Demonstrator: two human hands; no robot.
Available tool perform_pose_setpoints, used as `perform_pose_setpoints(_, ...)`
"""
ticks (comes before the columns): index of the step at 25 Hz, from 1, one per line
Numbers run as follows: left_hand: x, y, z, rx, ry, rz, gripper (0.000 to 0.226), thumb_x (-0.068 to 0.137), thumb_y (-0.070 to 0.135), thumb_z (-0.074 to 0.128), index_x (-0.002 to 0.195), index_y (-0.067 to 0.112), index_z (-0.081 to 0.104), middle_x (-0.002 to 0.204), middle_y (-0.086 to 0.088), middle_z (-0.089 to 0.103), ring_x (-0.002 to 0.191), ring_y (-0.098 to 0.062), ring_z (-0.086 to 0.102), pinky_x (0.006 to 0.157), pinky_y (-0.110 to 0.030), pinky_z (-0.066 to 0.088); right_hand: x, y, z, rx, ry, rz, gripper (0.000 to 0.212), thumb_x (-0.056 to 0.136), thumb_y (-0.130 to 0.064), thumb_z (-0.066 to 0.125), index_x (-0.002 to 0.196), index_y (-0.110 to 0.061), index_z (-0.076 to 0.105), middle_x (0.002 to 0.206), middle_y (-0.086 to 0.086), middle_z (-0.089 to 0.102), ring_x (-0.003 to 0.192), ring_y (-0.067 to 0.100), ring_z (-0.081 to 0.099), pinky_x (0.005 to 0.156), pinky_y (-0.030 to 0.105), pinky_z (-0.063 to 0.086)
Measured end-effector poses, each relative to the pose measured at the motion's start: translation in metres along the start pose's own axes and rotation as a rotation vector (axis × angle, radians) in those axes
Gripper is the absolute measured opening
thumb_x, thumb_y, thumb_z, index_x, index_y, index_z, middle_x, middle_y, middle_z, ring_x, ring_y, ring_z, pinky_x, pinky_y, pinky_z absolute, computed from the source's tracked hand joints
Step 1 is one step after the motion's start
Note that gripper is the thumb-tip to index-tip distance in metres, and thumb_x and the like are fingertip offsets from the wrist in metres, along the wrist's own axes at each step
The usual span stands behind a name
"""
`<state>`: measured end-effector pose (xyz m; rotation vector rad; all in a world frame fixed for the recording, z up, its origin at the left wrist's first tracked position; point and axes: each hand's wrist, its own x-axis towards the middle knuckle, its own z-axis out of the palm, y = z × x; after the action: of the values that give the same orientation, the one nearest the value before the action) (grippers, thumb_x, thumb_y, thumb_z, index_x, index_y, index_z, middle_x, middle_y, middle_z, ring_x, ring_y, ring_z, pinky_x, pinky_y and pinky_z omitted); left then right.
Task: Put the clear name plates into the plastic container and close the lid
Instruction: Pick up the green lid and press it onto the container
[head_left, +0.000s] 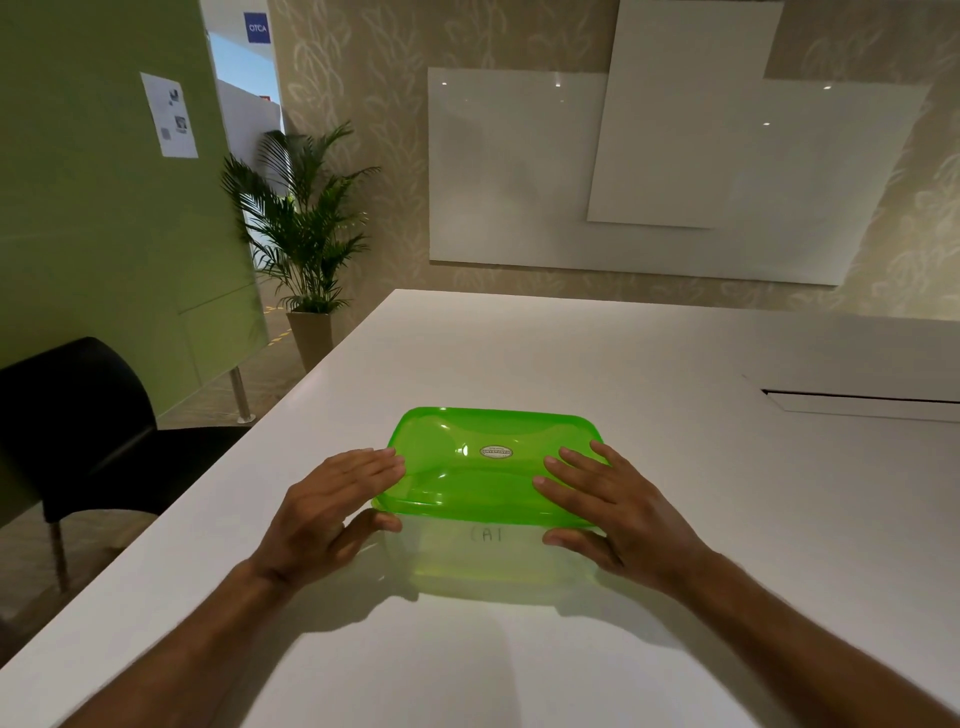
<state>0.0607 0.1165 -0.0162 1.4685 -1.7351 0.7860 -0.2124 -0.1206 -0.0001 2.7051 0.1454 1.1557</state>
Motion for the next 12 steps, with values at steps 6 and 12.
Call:
perform_pose_setpoints(6, 0.0, 0.001, -0.001, 0.017, 0.009, 0.017, 0.044, 0.091, 0.035, 0.066, 0.116, 0.0, 0.07, 0.126, -0.009, 0.068, 0.12, -0.021, 0.064, 0.098, -0.042, 0.052, 0.001, -0.001, -0.002, 0.005, 0.01, -0.008, 0.049, 0.093, -0.05, 0.059, 0.128, -0.017, 0.061, 0.129, 0.008, 0.066, 0.121, 0.027, 0.061, 0.1, 0.053, 0.046)
perform_pose_setpoints(12, 0.001, 0.006, -0.007, -0.047, -0.009, -0.043, 0.046, 0.084, 0.035, 0.073, 0.116, 0.003, 0.071, 0.125, -0.008, 0.069, 0.119, -0.019, 0.064, 0.099, -0.042, 0.052, 0.002, -0.012, -0.008, 0.128, -0.012, 0.133, 0.052, 0.089, -0.056, 0.06, 0.124, -0.019, 0.067, 0.131, 0.004, 0.064, 0.127, 0.02, 0.057, 0.105, 0.051, 0.043)
